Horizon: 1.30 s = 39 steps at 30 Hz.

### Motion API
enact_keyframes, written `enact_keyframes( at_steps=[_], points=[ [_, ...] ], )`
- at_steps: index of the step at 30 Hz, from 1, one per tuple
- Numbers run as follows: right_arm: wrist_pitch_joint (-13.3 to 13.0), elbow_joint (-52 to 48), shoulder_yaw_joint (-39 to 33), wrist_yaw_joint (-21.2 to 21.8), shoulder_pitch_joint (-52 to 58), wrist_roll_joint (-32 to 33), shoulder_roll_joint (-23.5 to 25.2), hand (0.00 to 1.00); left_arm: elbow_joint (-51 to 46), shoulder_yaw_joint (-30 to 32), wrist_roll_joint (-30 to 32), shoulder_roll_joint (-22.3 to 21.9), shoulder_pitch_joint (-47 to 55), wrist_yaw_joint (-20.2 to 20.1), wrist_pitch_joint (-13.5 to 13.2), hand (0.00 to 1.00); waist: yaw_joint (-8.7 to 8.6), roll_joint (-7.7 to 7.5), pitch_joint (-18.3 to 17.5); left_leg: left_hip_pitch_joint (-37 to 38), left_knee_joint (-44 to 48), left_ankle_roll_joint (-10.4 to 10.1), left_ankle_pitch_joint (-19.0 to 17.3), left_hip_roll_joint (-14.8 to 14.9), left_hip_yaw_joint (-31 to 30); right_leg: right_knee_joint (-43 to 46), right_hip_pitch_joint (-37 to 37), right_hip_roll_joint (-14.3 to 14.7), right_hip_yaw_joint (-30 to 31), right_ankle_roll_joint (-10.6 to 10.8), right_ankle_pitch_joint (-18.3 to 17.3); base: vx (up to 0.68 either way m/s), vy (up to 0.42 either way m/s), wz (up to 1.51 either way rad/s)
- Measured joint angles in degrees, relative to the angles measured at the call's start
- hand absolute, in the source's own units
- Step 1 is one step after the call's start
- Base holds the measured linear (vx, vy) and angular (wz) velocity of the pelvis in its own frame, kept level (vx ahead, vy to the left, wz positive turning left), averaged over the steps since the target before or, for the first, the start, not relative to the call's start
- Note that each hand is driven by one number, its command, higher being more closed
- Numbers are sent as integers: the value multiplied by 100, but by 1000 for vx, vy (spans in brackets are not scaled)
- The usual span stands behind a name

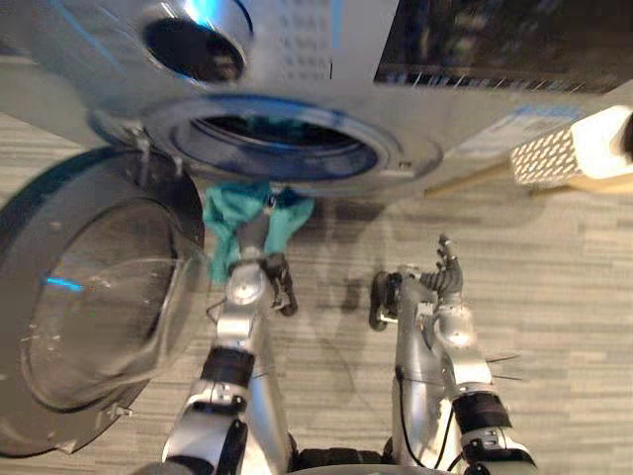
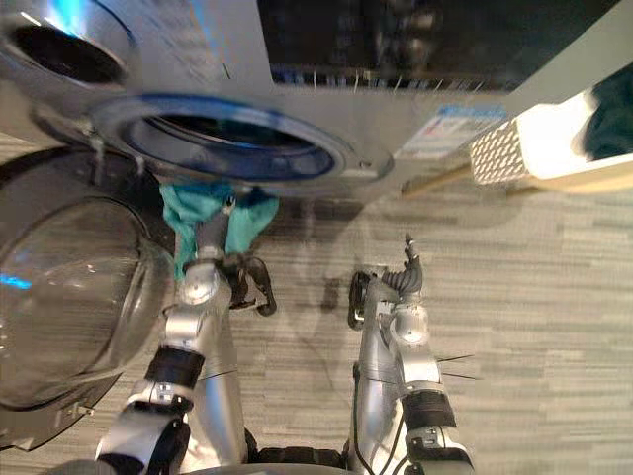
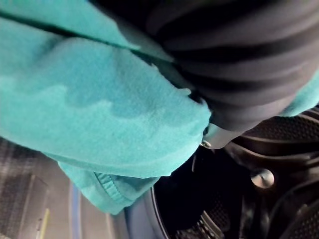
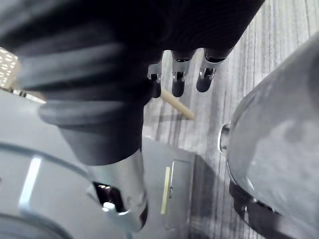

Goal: Pick up the laundry basket with both hands and put the clothes into the washing machine.

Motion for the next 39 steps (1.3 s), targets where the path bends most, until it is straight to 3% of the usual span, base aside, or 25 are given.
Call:
enact_keyframes(
  at_steps=[4,10,15,20,21,27,29,31,34,39],
  points=[
    [-202,-493,-7,16,35,-4,4,0,-124,9,31,712,-1230,292,55,100,-161,-43,24,-570,378,55,-32,8,-75,386,-532,-7,38,-1,-25,-40,-10,0],
    [-481,-897,-19,32,96,-5,-3,0,-150,-100,292,1563,-3333,1139,74,100,-314,-191,100,-1176,671,60,-31,9,-212,637,-1052,4,3,3,-28,3,1,-1],
    [-493,-1169,-36,71,158,156,17,0,-135,-535,349,1859,-4637,1373,42,100,-431,-259,136,-1445,878,175,-100,92,-253,731,-1275,78,6,87,-38,49,14,-11],
    [-592,-1242,0,166,178,154,26,0,217,-700,509,1872,-4903,1369,-18,100,-486,-263,138,-1518,921,175,-176,104,-255,754,-1331,84,9,106,-74,48,5,-4],
    [-599,-1249,0,167,188,155,26,0,393,-702,516,1872,-4902,1366,-16,0,-489,-266,139,-1530,921,174,-176,103,-255,763,-1343,82,6,97,-84,57,-8,4],
    [-706,-1502,2,167,347,158,25,0,1404,-1022,1165,1903,-4895,975,106,0,-490,-326,160,-1769,1010,171,-177,96,-312,874,-1552,72,-20,83,-127,37,-6,1],
    [-703,-1518,1,170,349,160,24,0,1713,-1245,1638,1891,-4890,676,241,0,-498,-346,167,-1823,1063,183,-184,90,-339,927,-1575,69,-32,115,-168,38,-5,5],
    [-702,-1517,-12,238,350,163,10,0,1971,-1486,2791,1884,-4843,202,444,0,-500,-349,168,-1859,1180,187,-240,76,-366,1046,-1582,41,-41,102,-234,36,-7,6],
    [-709,-1505,-37,313,352,163,-16,0,2078,-1626,3916,1840,-4776,-178,559,0,-498,-350,168,-1859,1291,181,-274,24,-385,1207,-1578,-18,-16,123,-327,36,-9,11],
    [-713,-1476,-6,545,360,235,-188,0,2011,-1572,4386,1854,-4562,-420,568,0,-431,-350,168,-1859,1444,150,-308,-6,-458,1425,-1558,-45,-17,89,-429,29,-19,7]
  ],
)
